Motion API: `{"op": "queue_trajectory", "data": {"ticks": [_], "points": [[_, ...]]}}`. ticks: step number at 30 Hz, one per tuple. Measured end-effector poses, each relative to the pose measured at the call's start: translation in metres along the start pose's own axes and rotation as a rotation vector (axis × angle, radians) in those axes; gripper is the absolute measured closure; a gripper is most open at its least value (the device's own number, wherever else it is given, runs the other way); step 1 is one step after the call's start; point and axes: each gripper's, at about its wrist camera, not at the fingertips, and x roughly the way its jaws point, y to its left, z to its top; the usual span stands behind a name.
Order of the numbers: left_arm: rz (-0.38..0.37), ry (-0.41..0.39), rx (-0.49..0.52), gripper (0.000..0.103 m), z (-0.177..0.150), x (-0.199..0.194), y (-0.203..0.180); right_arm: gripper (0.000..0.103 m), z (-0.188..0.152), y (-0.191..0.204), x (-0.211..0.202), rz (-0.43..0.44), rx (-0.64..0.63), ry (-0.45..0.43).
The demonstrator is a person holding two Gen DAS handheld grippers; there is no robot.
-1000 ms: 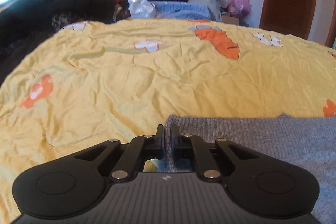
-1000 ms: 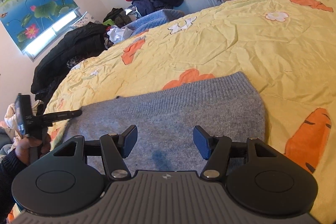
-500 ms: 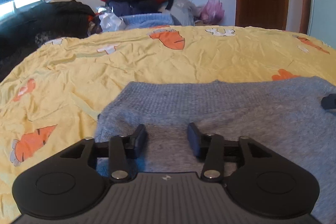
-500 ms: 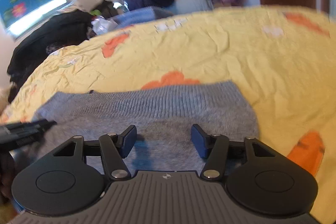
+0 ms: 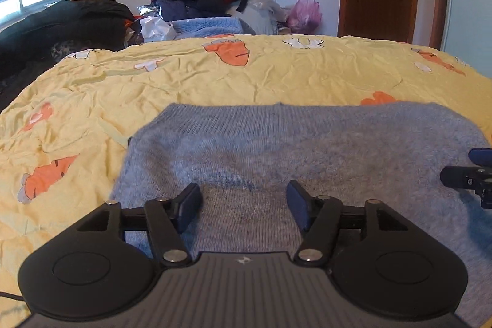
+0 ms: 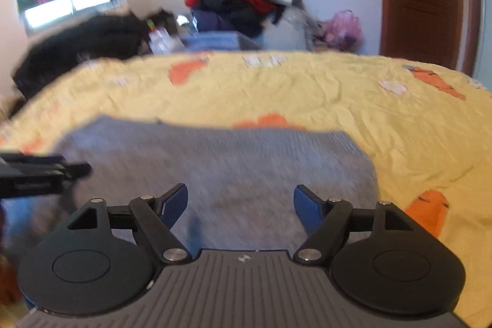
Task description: Fold small clothes
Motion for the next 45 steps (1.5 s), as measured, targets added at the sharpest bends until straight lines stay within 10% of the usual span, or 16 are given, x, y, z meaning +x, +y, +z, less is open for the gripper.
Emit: {"op": "queue_trajectory", "data": {"ticks": [10,18,23,28,39,45], "points": [[-0.025,-0.012,-0.065,0.030,-0.004,0.005,0.010,0.028,0.000,0.011,-0.023,-0.042,-0.009,-0.030],[-0.029,-0.012,-0.069,0.029,-0.004,0.005,0.009,0.001,-0.036,-0.018,-0.022,-0.084,0.051,0.019],[-0.010,-0.017,-0.060,0.029,-0.004,-0.012,0.010,0.000,-0.036,-0.015,-0.021,-0.091,0.035,0.023],[-0.149,-0.018,-0.059,0.028,-0.018,-0.050,0.007,0.000,-0.035,-0.014,-0.021,-0.088,0.037,0.020],[-0.091,0.059,0.011,0.014,-0.029,-0.050,0.003,0.015,-0.034,-0.012,-0.044,-0.078,0.079,-0.014],[-0.113,0.053,0.008,0.008,-0.050,-0.050,0.011,0.003,-0.056,0.011,-0.057,-0.008,-0.025,0.006]]}}
